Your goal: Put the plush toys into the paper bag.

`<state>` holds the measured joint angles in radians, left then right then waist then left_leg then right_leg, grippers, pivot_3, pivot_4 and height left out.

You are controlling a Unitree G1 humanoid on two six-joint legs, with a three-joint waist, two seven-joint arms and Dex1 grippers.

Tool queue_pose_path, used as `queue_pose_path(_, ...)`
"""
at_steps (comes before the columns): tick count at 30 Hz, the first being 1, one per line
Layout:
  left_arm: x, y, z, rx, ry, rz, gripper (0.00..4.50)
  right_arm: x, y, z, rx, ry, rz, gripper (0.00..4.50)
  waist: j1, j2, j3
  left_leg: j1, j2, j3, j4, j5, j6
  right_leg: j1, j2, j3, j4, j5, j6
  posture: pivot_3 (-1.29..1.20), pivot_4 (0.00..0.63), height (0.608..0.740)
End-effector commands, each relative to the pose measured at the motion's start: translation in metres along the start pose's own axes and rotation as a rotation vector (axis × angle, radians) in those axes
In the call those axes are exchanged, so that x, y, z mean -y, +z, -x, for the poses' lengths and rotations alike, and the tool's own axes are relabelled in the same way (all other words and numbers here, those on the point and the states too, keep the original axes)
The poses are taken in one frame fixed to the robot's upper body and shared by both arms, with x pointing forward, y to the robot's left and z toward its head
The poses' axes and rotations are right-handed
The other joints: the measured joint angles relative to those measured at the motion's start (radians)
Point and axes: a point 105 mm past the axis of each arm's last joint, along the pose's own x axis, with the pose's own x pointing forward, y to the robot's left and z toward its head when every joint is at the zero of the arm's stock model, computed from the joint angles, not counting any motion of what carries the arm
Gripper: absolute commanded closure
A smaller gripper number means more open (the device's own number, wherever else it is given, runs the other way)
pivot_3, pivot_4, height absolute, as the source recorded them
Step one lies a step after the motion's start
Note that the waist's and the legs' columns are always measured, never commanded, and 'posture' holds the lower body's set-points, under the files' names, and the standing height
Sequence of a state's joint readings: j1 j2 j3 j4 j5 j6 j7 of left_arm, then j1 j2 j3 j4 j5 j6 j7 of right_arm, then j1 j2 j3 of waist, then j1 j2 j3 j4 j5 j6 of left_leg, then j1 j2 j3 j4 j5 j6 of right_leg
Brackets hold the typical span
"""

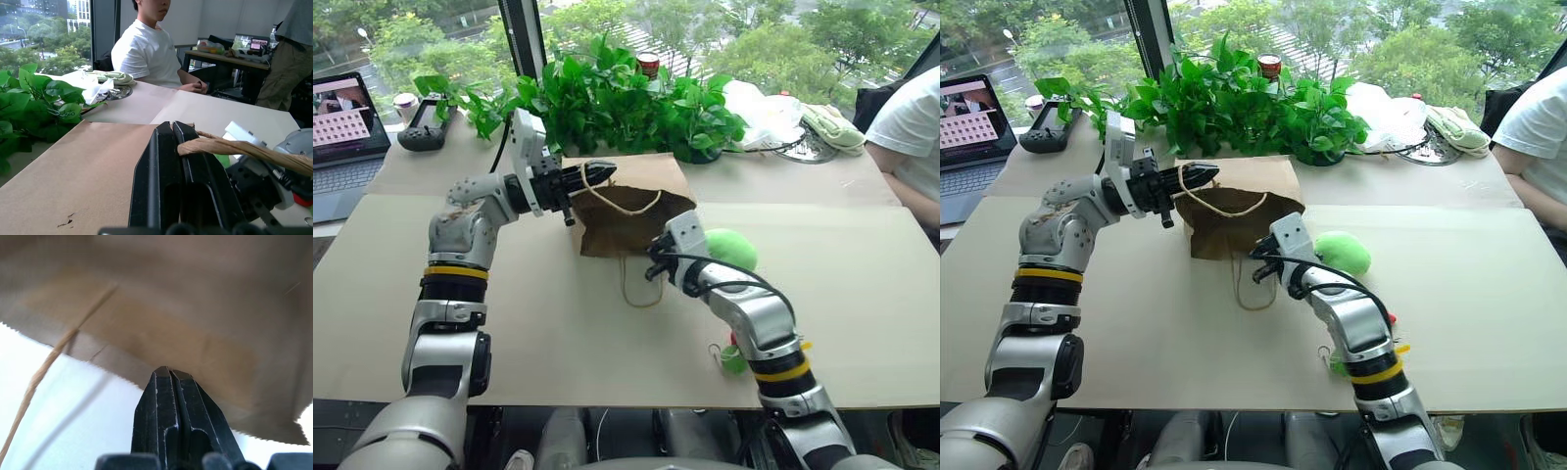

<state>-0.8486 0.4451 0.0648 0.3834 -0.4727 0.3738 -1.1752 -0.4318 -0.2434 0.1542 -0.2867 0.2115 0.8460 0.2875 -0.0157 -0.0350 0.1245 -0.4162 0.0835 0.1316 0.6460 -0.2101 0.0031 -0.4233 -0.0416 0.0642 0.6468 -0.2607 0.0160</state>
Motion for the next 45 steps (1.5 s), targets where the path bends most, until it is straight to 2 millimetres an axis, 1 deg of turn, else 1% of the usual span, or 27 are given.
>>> queue_pose_path(1,0.003,0.01,0.0,0.025,-0.016,-0.036,4.5,-0.001,0.025,0.017,0.075,0.015,0.01,3.9,0.0,0.0,0.0,0.0,0.0,0.0,0.0,0.0,0.0,0.0,0.0,0.0,0.0,0.0,0.0,0.0,0.15,0.74)
queue_pose_path(2,0.002,0.01,-0.001,0.027,-0.016,-0.034,4.5,-0.001,0.027,0.021,0.079,0.016,0.015,3.72,-0.001,0.0,0.0,0.0,0.0,0.0,0.0,0.0,0.0,0.0,0.0,0.0,0.0,0.0,0.0,0.0,0.15,0.74)
queue_pose_path(5,0.003,0.011,-0.001,0.029,-0.016,-0.033,4.5,0.005,0.032,0.033,0.086,0.005,0.012,2.64,-0.002,0.0,0.0,0.0,0.0,0.0,0.0,0.0,0.0,0.0,0.0,0.0,0.0,0.0,0.0,0.0,0.15,0.74)
queue_pose_path(6,0.002,0.011,-0.001,0.03,-0.015,-0.033,4.5,0.011,0.033,0.039,0.088,-0.009,0.01,2.3,-0.001,0.0,0.0,0.0,0.0,0.0,0.0,0.0,0.0,0.0,0.0,0.0,0.0,0.0,0.0,0.0,0.15,0.74)
queue_pose_path(7,0.002,0.011,-0.001,0.031,-0.014,-0.033,4.5,0.015,0.034,0.044,0.089,-0.017,0.009,2.06,0.0,0.0,0.0,0.0,0.0,0.0,0.0,0.0,0.0,0.0,0.0,0.0,0.0,0.0,0.0,0.0,0.15,0.74)
queue_pose_path(9,0.002,0.011,-0.001,0.031,-0.013,-0.033,4.5,0.027,0.035,0.055,0.084,-0.049,0.011,1.27,0.001,0.0,0.0,0.0,0.0,0.0,0.0,0.0,0.0,0.0,0.0,0.0,-0.001,0.0,0.0,0.0,0.15,0.74)
queue_pose_path(11,0.002,0.01,-0.001,0.03,-0.012,-0.031,4.5,0.044,0.033,0.064,0.064,-0.107,0.023,0.63,0.003,0.0,0.0,0.0,0.0,0.0,0.0,0.0,0.0,0.0,0.0,0.0,-0.001,0.0,0.0,0.0,0.15,0.74)
queue_pose_path(12,0.002,0.01,-0.001,0.03,-0.013,-0.03,4.5,0.049,0.033,0.067,0.058,-0.125,0.025,0.31,0.004,0.0,0.0,0.0,0.0,0.0,0.0,0.0,0.0,0.001,0.0,0.0,-0.001,0.0,0.0,0.0,0.15,0.74)
queue_pose_path(13,0.002,0.009,-0.001,0.029,-0.014,-0.03,4.5,0.063,0.025,0.07,0.011,-0.186,0.024,0.06,0.003,0.0,0.0,0.0,0.0,0.0,0.0,0.0,0.0,0.001,0.0,0.0,-0.001,0.0,0.0,0.0,0.15,0.74)
queue_pose_path(16,0.003,0.009,-0.001,0.029,-0.016,-0.029,4.5,0.083,0.008,0.072,-0.078,-0.281,0.022,0.06,0.001,0.0,0.0,0.0,-0.001,0.0,0.0,0.0,0.0,0.001,0.0,0.0,-0.001,0.0,0.0,0.0,0.15,0.74)
queue_pose_path(19,0.003,0.01,-0.002,0.03,-0.015,-0.033,4.5,0.089,-0.017,0.067,-0.167,-0.311,-0.047,0.06,-0.003,0.0,0.0,0.0,-0.001,0.0,-0.001,0.0,0.0,0.0,0.0,0.0,-0.001,0.0,0.0,0.0,0.15,0.74)
queue_pose_path(20,0.002,0.01,-0.002,0.031,-0.015,-0.034,4.5,0.089,-0.026,0.065,-0.197,-0.319,-0.059,0.06,-0.004,0.0,0.0,0.001,0.0,-0.001,-0.001,0.0,0.0,0.0,0.0,0.0,-0.001,0.0,0.0,0.0,0.15,0.74)
queue_pose_path(22,0.002,0.011,-0.001,0.031,-0.015,-0.036,4.5,0.086,-0.034,0.061,-0.22,-0.31,-0.079,0.06,-0.004,0.0,0.0,0.001,0.0,-0.001,-0.001,0.0,0.0,0.0,0.0,0.001,-0.001,0.0,0.0,0.0,0.15,0.74)
queue_pose_path(25,0.002,0.011,-0.001,0.029,-0.014,-0.038,4.5,0.08,-0.043,0.057,-0.245,-0.293,-0.104,0.06,-0.002,0.0,0.0,0.0,-0.001,-0.001,-0.001,0.0,0.0,0.0,0.0,0.001,-0.001,0.0,0.0,0.0,0.15,0.74)
queue_pose_path(28,0.002,0.011,-0.001,0.029,-0.012,-0.039,4.5,0.076,-0.045,0.055,-0.248,-0.282,-0.127,0.06,-0.002,0.0,0.0,0.0,-0.001,-0.001,-0.001,0.0,0.0,0.001,0.0,0.001,-0.001,0.0,0.0,0.0,0.15,0.74)
queue_pose_path(31,0.002,0.011,0.0,0.029,-0.009,-0.039,4.5,0.073,-0.042,0.053,-0.226,-0.267,-0.121,0.8,-0.004,0.0,0.0,0.001,-0.001,-0.001,-0.001,0.0,0.0,0.001,0.0,0.001,-0.001,0.0,0.0,0.0,0.15,0.74)
queue_pose_path(32,0.002,0.011,0.0,0.029,-0.009,-0.039,4.5,0.072,-0.042,0.053,-0.223,-0.265,-0.119,1.24,-0.004,0.0,0.0,0.001,-0.001,-0.001,-0.001,0.0,0.0,0.001,0.0,0.001,-0.001,0.0,0.0,0.0,0.15,0.74)
queue_pose_path(33,0.002,0.011,0.0,0.028,-0.009,-0.039,4.5,0.072,-0.041,0.054,-0.223,-0.266,-0.118,1.46,-0.004,0.0,0.0,0.001,-0.001,-0.001,-0.001,0.0,0.0,0.001,0.0,0.001,-0.001,0.0,0.0,0.0,0.15,0.74)
queue_pose_path(35,0.002,0.011,0.0,0.027,-0.008,-0.038,4.5,0.073,-0.043,0.054,-0.237,-0.269,-0.094,2.06,-0.004,0.0,0.0,0.001,-0.001,-0.001,-0.001,0.0,0.0,0.001,0.0,0.001,-0.001,0.0,0.0,0.0,0.15,0.74)
queue_pose_path(36,0.002,0.011,0.0,0.026,-0.008,-0.039,4.5,0.073,-0.045,0.054,-0.245,-0.27,-0.083,2.52,-0.003,0.0,0.0,0.001,-0.001,-0.001,-0.001,0.0,0.0,0.001,0.0,0.001,-0.001,0.0,0.0,0.0,0.15,0.74)
queue_pose_path(38,0.002,0.011,0.0,0.026,-0.008,-0.038,4.5,0.073,-0.046,0.054,-0.248,-0.268,-0.081,3.07,-0.003,0.0,0.0,0.001,-0.001,-0.001,-0.001,0.0,0.0,0.001,0.0,0.001,-0.001,0.0,0.0,0.0,0.15,0.74)
queue_pose_path(39,0.002,0.011,0.0,0.026,-0.008,-0.039,4.5,0.073,-0.046,0.054,-0.251,-0.268,-0.076,3.48,-0.003,0.0,0.0,0.001,-0.001,-0.001,-0.001,0.0,0.0,0.001,0.0,0.001,-0.001,0.0,0.0,0.0,0.15,0.74)
queue_pose_path(40,0.002,0.011,0.0,0.026,-0.008,-0.038,4.5,0.074,-0.046,0.054,-0.25,-0.272,-0.069,3.76,-0.003,0.0,0.0,0.001,-0.001,-0.001,-0.001,0.0,0.0,0.001,0.0,0.001,-0.001,0.0,0.0,0.0,0.15,0.74)
queue_pose_path(43,0.001,0.011,0.0,0.027,-0.007,-0.038,4.5,0.081,-0.037,0.059,-0.212,-0.296,-0.053,3.76,-0.002,0.0,0.0,0.001,-0.001,-0.001,-0.001,0.0,0.0,0.001,0.0,0.001,-0.001,0.0,0.0,0.0,0.15,0.74)
queue_pose_path(44,0.001,0.011,0.0,0.027,-0.006,-0.038,4.5,0.083,-0.031,0.061,-0.19,-0.3,-0.043,3.76,-0.002,0.0,0.0,0.001,-0.001,-0.001,-0.001,0.0,0.0,0.001,0.0,0.001,-0.001,0.0,0.0,0.0,0.15,0.74)
queue_pose_path(45,0.001,0.012,0.0,0.029,-0.005,-0.038,4.5,0.084,-0.019,0.068,-0.15,-0.288,-0.031,3.76,-0.002,0.0,0.0,0.001,-0.001,-0.001,-0.001,0.0,0.0,0.001,0.0,0.001,-0.001,0.0,0.0,0.0,0.15,0.74)
